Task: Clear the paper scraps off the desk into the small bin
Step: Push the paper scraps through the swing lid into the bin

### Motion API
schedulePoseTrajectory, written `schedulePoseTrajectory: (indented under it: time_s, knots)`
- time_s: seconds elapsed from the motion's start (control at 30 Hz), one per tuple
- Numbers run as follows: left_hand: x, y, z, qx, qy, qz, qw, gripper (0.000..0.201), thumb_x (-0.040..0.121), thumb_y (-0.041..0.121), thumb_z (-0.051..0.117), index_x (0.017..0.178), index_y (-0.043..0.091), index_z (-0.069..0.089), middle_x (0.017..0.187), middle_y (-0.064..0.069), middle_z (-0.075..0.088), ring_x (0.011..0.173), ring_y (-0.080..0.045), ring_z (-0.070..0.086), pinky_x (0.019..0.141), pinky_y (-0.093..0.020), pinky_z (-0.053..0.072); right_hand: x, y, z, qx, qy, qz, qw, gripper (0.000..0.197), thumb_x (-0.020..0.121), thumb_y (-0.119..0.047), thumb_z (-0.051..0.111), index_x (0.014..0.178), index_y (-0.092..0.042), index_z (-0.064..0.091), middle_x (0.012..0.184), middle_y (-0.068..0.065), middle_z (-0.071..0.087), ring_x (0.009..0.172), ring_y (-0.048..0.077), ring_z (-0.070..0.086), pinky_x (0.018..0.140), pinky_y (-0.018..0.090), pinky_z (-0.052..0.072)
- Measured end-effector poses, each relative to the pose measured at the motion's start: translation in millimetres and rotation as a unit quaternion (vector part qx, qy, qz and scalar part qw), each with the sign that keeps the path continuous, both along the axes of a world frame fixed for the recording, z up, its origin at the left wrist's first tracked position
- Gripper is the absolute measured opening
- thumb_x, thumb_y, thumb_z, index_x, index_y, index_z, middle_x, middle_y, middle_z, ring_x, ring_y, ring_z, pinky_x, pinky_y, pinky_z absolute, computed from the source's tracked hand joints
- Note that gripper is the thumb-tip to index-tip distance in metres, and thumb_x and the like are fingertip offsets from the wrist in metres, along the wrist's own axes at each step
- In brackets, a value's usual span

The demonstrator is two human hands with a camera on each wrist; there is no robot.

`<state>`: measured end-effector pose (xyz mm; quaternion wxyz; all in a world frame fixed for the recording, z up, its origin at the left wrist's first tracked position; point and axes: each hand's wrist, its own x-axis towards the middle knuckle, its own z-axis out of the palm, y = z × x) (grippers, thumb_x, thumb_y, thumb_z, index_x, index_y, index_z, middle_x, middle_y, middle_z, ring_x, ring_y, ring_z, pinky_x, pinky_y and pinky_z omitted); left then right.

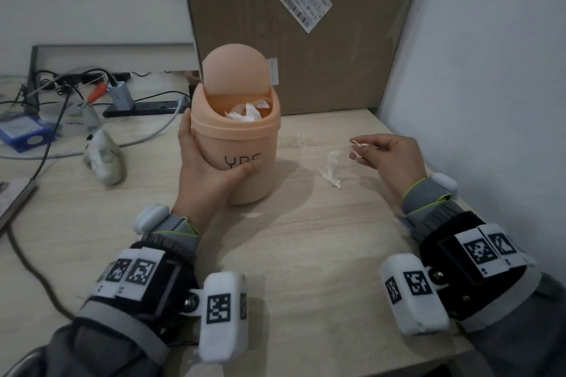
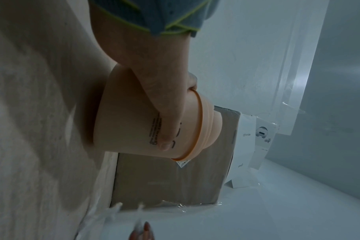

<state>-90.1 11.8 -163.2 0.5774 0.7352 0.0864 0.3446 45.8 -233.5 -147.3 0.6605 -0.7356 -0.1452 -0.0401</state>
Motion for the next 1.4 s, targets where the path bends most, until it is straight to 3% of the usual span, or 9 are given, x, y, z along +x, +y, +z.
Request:
schedulePoseTrajectory:
  time_s: [0.27, 0.5, 0.7, 0.8, 0.93, 1.07, 1.17, 1.33, 1.4]
  knots:
    - [-1.4, 1.4, 1.9, -0.005, -0.007, -0.008, 1.000, 0.134, 0.051, 0.034, 0.091, 0.157, 0.033, 0.010, 0.154, 0.012, 0.035, 0.138, -0.007, 0.042, 0.114, -0.044, 0.042, -23.1, 32.6, 72.5, 0.048, -0.095, 0.040, 0.993, 0.012, 0.082, 0.002, 0.065, 0.086, -0.009, 0.071, 0.059, -0.005, 0.068, 0.061, 0.006, 0.069, 0.067, 0.014, 0.055]
    - [1.5, 1.5, -0.2, -0.008, -0.002, -0.013, 1.000, 0.134, 0.047, 0.044, 0.091, 0.154, 0.040, 0.010, 0.154, 0.012, 0.036, 0.139, -0.010, 0.042, 0.113, -0.047, 0.042, -42.9, 76.9, 114.5, -0.005, -0.165, 0.098, 0.981, 0.011, 0.080, 0.000, 0.068, 0.079, -0.012, 0.068, 0.073, 0.007, 0.069, 0.066, 0.011, 0.069, 0.065, 0.019, 0.056]
    - [3.7, 0.6, -3.2, -0.002, 0.002, -0.014, 1.000, 0.132, 0.048, 0.043, 0.091, 0.154, 0.042, 0.012, 0.155, 0.008, 0.035, 0.140, -0.013, 0.042, 0.113, -0.048, 0.042, -52.9, 114.4, 99.6, -0.139, -0.239, 0.096, 0.956, 0.018, 0.069, -0.010, 0.076, 0.064, -0.023, 0.065, 0.069, 0.001, 0.069, 0.062, 0.009, 0.062, 0.060, 0.021, 0.047]
    - [4.2, -1.2, -3.7, 0.009, 0.001, -0.019, 1.000, 0.129, 0.050, 0.043, 0.090, 0.154, 0.041, 0.013, 0.156, 0.008, 0.035, 0.140, -0.013, 0.042, 0.113, -0.048, 0.042, -58.3, 121.0, 91.4, -0.247, -0.285, 0.101, 0.921, 0.003, 0.073, -0.021, 0.075, 0.076, -0.021, 0.076, 0.074, -0.006, 0.072, 0.070, 0.005, 0.061, 0.068, 0.021, 0.046]
    - [5.2, -1.5, -4.7, 0.017, 0.000, -0.018, 1.000, 0.130, 0.050, 0.046, 0.090, 0.154, 0.039, 0.012, 0.156, 0.008, 0.035, 0.141, -0.013, 0.042, 0.113, -0.047, 0.041, -59.8, 112.7, 93.9, -0.370, -0.314, 0.105, 0.868, 0.039, 0.091, -0.044, 0.052, 0.070, -0.016, 0.070, 0.056, -0.001, 0.060, 0.063, 0.022, 0.055, 0.068, 0.039, 0.049]
    - [6.3, -0.6, -4.6, 0.011, 0.001, -0.023, 1.000, 0.132, 0.050, 0.042, 0.091, 0.155, 0.039, 0.010, 0.157, 0.008, 0.034, 0.142, -0.012, 0.040, 0.115, -0.046, 0.039, -57.5, 97.6, 94.8, -0.229, -0.245, 0.077, 0.939, 0.057, 0.096, -0.052, 0.030, 0.081, -0.022, 0.077, 0.071, -0.010, 0.071, 0.078, 0.004, 0.066, 0.080, 0.026, 0.048]
    - [6.1, -1.9, -3.9, 0.003, 0.005, -0.028, 1.000, 0.133, 0.049, 0.041, 0.090, 0.155, 0.038, 0.010, 0.156, 0.008, 0.035, 0.141, -0.012, 0.042, 0.115, -0.046, 0.040, -56.4, 94.3, 87.2, -0.197, -0.208, 0.146, 0.947, 0.068, 0.093, -0.054, 0.019, 0.079, -0.022, 0.078, 0.073, -0.015, 0.071, 0.077, -0.011, 0.061, 0.081, 0.011, 0.041]
    - [3.3, -0.6, -2.0, 0.002, 0.007, -0.031, 0.999, 0.133, 0.051, 0.037, 0.091, 0.156, 0.035, 0.011, 0.154, 0.010, 0.037, 0.139, -0.010, 0.044, 0.114, -0.045, 0.042, -45.5, 73.6, 84.2, -0.092, -0.198, 0.094, 0.971, 0.067, 0.098, -0.047, 0.014, 0.081, -0.028, 0.076, 0.096, -0.006, 0.073, 0.105, -0.001, 0.057, 0.097, 0.014, 0.032]
    - [2.2, -0.2, -0.8, 0.002, 0.009, -0.032, 0.999, 0.131, 0.053, 0.034, 0.092, 0.156, 0.035, 0.011, 0.153, 0.011, 0.037, 0.138, -0.010, 0.044, 0.113, -0.045, 0.043, -38.1, 59.2, 82.0, -0.054, -0.176, 0.052, 0.982, 0.060, 0.101, -0.040, 0.022, 0.083, -0.020, 0.076, 0.094, -0.001, 0.073, 0.094, -0.005, 0.060, 0.089, 0.010, 0.037]
